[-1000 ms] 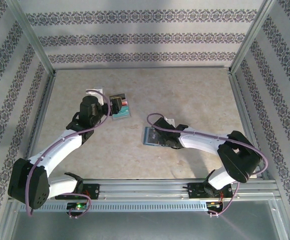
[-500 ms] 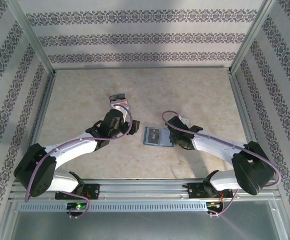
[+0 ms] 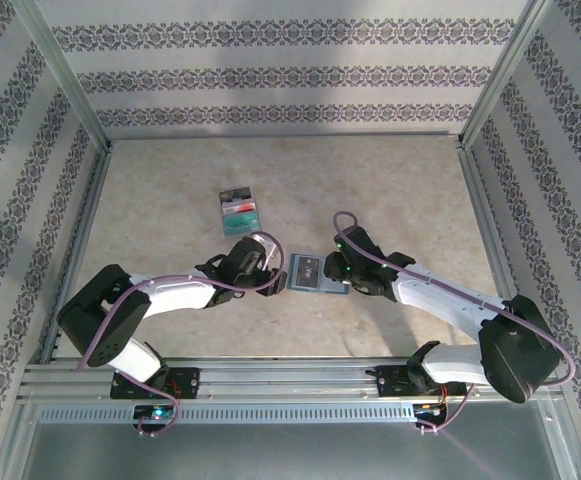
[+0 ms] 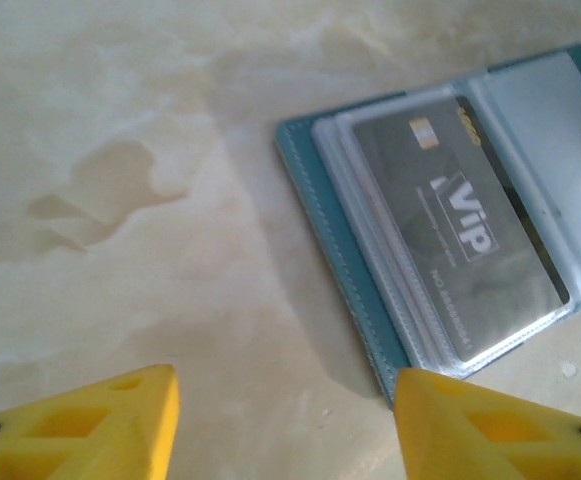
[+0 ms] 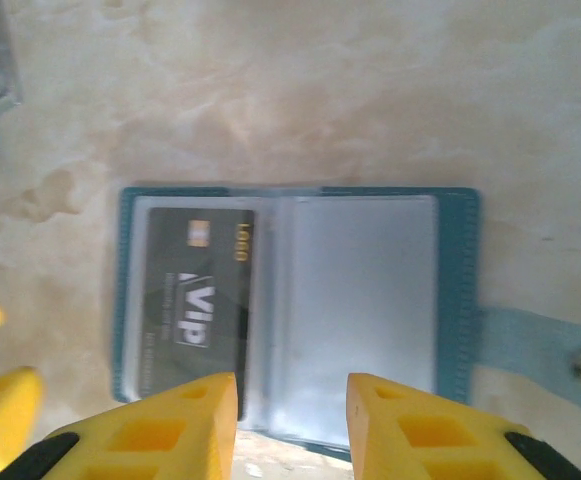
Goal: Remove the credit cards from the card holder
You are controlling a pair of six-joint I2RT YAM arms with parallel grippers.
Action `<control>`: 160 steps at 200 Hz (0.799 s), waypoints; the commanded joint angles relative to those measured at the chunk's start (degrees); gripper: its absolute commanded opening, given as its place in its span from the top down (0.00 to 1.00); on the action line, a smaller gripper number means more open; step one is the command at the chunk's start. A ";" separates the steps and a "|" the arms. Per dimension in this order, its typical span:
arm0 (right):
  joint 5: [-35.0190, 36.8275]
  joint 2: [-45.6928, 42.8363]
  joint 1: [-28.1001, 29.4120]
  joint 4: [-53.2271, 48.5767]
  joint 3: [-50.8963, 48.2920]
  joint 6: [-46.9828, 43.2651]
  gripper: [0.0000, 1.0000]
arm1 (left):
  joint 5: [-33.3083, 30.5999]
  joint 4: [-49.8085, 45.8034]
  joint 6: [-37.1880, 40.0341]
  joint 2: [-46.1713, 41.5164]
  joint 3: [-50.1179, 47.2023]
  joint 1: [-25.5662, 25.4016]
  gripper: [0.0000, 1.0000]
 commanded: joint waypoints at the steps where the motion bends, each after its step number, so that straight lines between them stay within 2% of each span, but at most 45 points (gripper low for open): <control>1: -5.23 2.67 0.54 5.79 -0.38 2.05 0.64 | 3.12 4.11 -0.60 1.83 0.91 -0.96 0.46; 60: -9.71 9.92 -0.28 12.24 -1.16 2.32 0.64 | 4.59 4.86 -0.25 4.54 1.48 -1.26 0.56; 160: -11.94 14.60 -1.84 16.35 -2.89 2.91 0.67 | 5.18 5.93 -0.86 6.39 2.36 -1.89 0.62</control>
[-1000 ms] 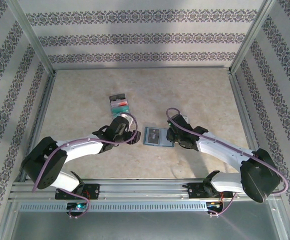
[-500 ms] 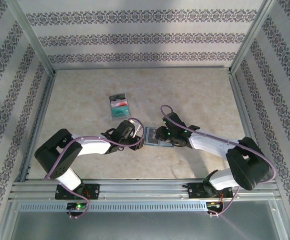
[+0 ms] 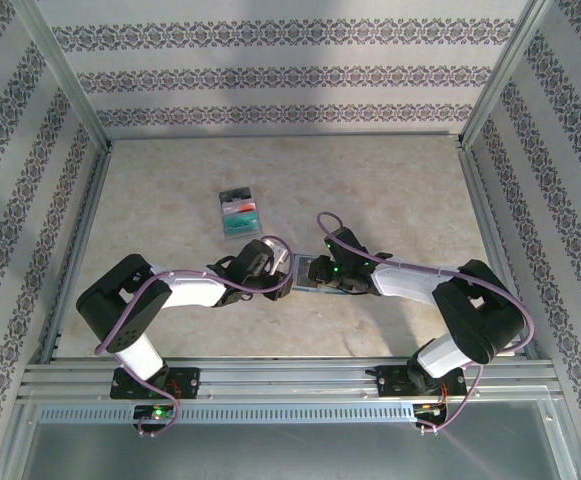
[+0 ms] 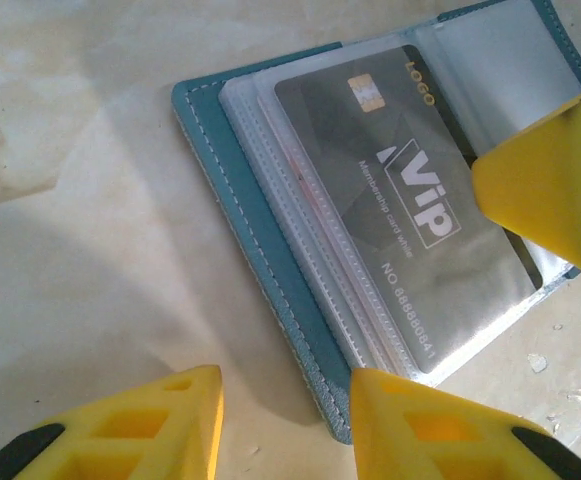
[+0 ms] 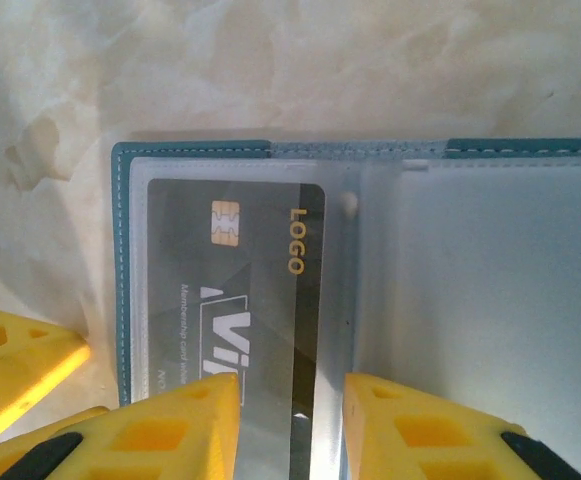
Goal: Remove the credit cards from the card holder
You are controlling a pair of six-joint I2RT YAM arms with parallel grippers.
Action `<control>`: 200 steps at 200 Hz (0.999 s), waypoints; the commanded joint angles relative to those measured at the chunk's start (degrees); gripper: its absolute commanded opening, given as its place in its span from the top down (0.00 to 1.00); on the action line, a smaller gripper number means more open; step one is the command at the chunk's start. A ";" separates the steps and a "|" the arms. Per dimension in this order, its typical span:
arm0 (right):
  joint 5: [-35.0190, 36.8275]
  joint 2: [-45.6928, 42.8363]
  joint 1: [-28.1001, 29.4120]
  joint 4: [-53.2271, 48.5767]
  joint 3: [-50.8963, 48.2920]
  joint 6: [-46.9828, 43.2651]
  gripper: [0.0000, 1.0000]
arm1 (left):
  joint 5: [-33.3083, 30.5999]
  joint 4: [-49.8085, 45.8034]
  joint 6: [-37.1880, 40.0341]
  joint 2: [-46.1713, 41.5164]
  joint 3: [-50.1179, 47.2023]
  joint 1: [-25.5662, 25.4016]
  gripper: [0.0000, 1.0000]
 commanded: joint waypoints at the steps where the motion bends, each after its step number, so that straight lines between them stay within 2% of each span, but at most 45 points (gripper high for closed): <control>1: -1.10 1.01 -0.56 1.68 -0.85 0.80 0.66 | 0.34 1.93 -0.89 0.62 0.96 -0.77 0.62; 68: -4.38 2.43 -1.08 6.33 -1.56 1.97 0.69 | 0.71 2.28 -1.22 1.19 0.72 -0.94 0.71; 200: -9.74 -1.69 -2.41 12.08 -3.78 2.94 0.69 | 0.92 1.67 -1.61 2.12 1.31 -1.03 0.77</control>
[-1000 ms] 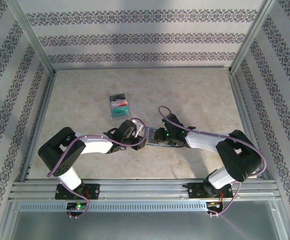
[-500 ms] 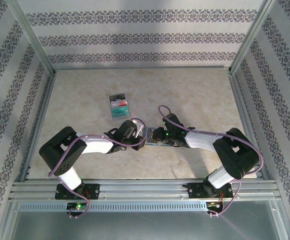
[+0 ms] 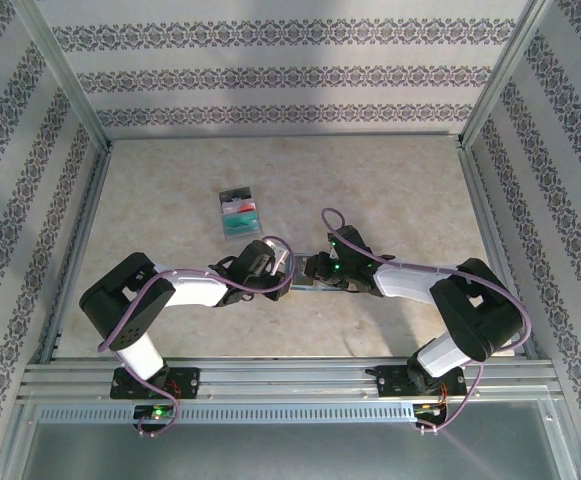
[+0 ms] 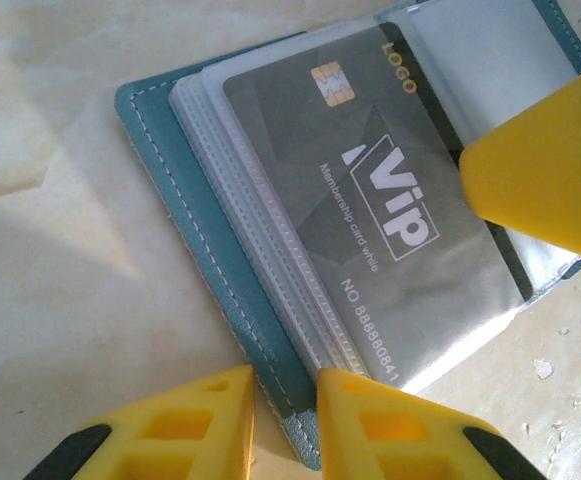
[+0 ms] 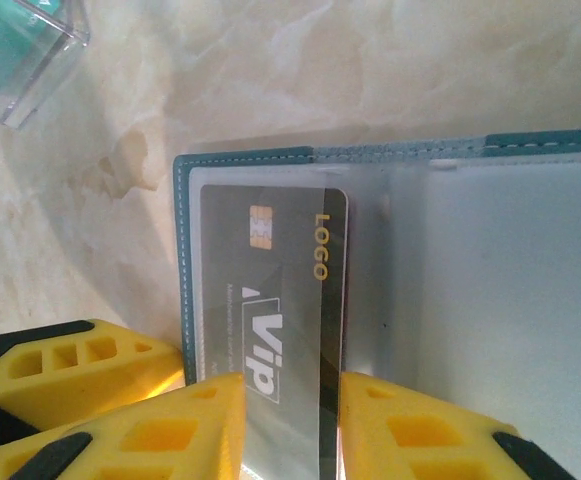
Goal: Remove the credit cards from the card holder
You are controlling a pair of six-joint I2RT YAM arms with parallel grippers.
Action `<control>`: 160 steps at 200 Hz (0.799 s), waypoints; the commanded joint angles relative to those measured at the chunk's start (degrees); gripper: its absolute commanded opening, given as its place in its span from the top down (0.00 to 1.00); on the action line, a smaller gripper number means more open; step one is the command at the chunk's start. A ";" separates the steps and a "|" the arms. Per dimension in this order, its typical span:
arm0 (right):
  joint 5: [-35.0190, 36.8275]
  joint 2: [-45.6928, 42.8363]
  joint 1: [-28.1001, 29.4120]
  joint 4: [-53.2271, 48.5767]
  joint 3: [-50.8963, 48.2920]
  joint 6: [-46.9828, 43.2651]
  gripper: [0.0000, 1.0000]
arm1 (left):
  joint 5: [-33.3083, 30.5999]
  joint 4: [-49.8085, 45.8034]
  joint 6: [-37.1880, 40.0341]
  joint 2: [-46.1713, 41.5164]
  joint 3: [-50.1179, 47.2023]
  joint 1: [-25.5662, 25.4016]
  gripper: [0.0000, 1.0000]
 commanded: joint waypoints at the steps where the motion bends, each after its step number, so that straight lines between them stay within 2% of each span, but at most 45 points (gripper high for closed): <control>1: -2.63 -1.98 -0.53 3.18 -1.48 0.85 0.69 | 0.63 0.81 -0.95 0.96 1.16 -0.96 0.77; 127: -9.93 5.86 -2.47 22.24 -6.54 6.35 0.69 | 1.42 0.17 -1.21 1.31 2.04 -1.14 0.77; 160: -11.84 5.71 -2.60 26.54 -7.53 6.99 0.73 | 0.98 0.07 -1.34 1.27 1.93 -1.23 0.77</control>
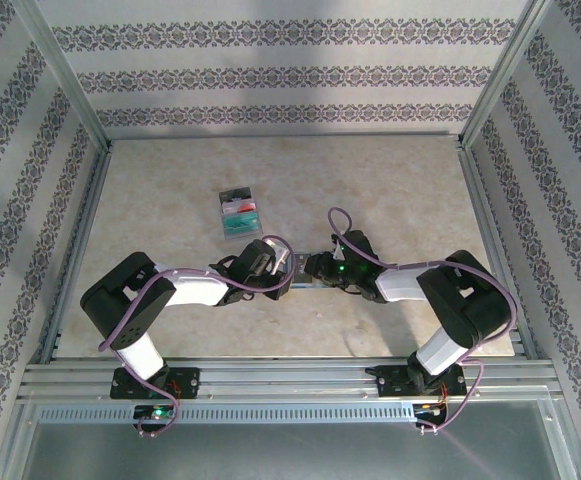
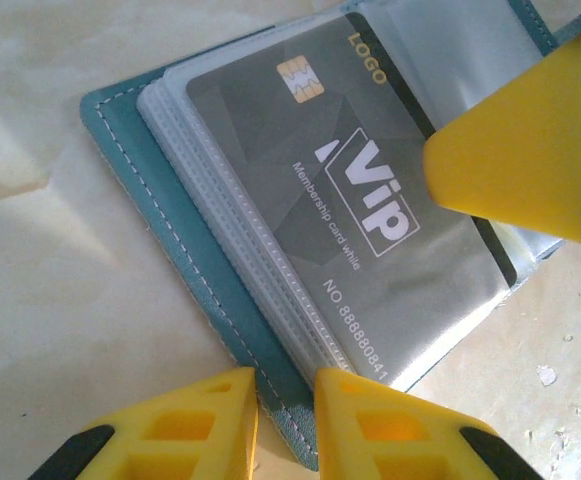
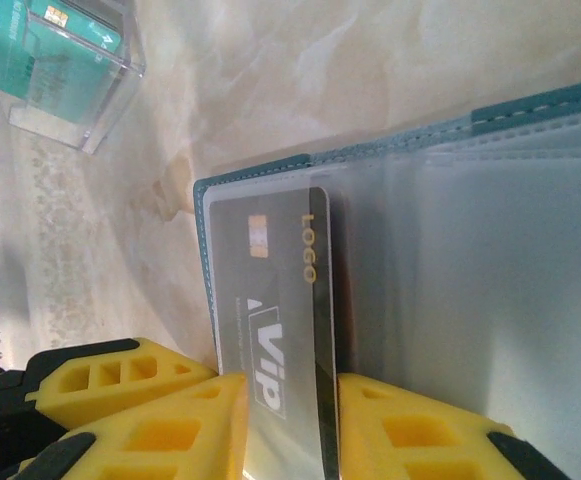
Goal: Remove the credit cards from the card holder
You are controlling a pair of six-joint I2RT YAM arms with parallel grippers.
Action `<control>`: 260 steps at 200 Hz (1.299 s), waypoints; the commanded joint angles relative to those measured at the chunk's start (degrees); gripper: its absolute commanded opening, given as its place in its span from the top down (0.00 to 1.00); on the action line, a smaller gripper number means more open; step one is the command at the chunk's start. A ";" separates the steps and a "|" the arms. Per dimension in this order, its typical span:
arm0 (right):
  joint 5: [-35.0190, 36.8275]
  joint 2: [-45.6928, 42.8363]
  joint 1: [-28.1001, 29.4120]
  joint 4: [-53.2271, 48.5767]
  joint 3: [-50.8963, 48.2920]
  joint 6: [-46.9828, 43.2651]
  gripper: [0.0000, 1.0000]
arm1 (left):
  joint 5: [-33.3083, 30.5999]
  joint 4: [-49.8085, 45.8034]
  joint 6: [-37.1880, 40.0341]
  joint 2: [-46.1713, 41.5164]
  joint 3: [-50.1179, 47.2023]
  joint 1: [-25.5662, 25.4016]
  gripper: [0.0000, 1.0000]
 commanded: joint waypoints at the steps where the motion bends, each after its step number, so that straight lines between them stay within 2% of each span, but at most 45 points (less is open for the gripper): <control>1: -4.24 0.69 0.44 6.18 -0.89 1.33 0.73 | 1.13 0.50 -0.71 0.92 1.44 -1.25 0.77; 17: -4.50 -0.36 0.15 6.35 -1.17 1.23 0.77 | 0.60 0.26 -1.08 1.02 1.45 -1.25 0.77; 120: -7.41 -3.65 -4.28 13.50 -5.90 4.22 0.81 | -1.43 -1.47 -1.99 1.60 1.60 -1.25 0.83; 170: -7.23 -3.22 -5.32 13.67 -6.60 4.18 0.89 | -1.71 -1.69 -2.08 1.33 1.52 -1.25 0.84; 213: -7.76 -3.45 -6.47 13.61 -7.00 4.20 0.89 | -1.72 -2.00 -2.15 1.49 1.90 -1.25 0.85; 260: -8.11 -4.00 -7.01 13.50 -6.96 4.31 0.84 | -1.73 -2.13 -2.06 1.60 2.24 -1.25 0.86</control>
